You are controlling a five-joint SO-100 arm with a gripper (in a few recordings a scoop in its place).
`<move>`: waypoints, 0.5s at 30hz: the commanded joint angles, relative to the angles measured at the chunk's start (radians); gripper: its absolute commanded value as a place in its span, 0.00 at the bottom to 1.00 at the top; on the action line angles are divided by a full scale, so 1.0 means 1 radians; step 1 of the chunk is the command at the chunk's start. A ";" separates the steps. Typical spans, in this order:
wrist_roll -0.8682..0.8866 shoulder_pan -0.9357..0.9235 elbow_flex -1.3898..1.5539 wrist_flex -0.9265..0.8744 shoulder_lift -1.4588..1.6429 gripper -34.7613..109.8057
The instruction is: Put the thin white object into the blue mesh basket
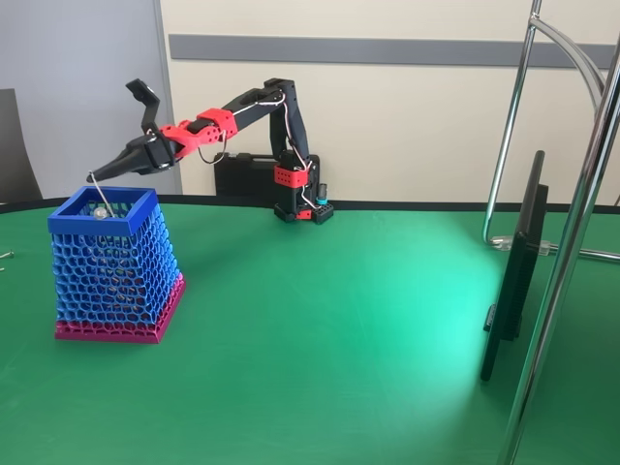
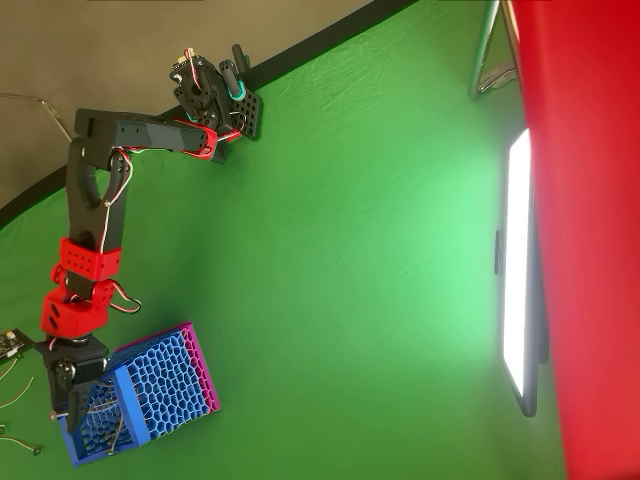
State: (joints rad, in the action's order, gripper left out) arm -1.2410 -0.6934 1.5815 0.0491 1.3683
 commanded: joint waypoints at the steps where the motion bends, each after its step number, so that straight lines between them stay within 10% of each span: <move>1: 0.015 0.035 0.015 0.021 0.037 0.41; 15: 0.049 0.140 0.095 0.021 0.121 0.41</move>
State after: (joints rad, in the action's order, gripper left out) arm -1.1965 -0.5706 1.6782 0.0537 1.4235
